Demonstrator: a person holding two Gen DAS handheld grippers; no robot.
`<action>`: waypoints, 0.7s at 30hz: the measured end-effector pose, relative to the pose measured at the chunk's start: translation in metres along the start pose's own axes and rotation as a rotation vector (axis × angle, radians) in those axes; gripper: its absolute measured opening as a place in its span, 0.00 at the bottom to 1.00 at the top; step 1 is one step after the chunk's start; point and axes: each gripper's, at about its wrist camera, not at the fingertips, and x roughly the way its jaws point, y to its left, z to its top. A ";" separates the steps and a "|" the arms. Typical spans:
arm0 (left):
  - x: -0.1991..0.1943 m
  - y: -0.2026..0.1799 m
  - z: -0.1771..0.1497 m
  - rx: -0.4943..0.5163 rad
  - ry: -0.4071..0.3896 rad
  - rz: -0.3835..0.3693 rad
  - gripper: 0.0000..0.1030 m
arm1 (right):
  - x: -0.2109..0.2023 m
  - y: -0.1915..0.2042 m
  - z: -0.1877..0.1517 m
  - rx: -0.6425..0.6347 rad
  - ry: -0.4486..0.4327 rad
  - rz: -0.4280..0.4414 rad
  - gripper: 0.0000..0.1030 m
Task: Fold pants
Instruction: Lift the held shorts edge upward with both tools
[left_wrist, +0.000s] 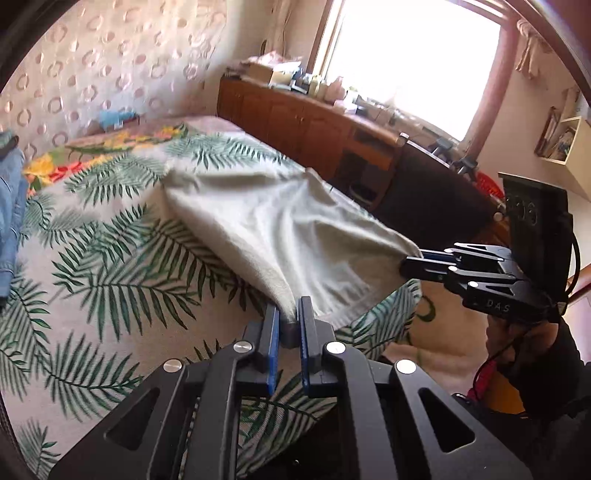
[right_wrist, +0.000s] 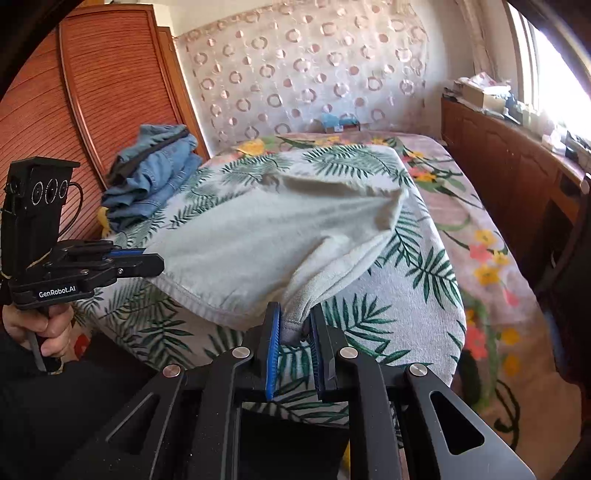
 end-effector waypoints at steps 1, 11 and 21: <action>-0.004 -0.001 0.002 0.001 -0.010 0.001 0.10 | -0.004 0.002 0.002 -0.004 -0.009 0.006 0.15; -0.036 0.012 0.035 -0.016 -0.111 0.007 0.09 | -0.033 0.010 0.041 -0.058 -0.126 0.033 0.14; -0.096 0.017 0.104 0.046 -0.267 0.074 0.09 | -0.071 0.038 0.111 -0.162 -0.301 0.060 0.13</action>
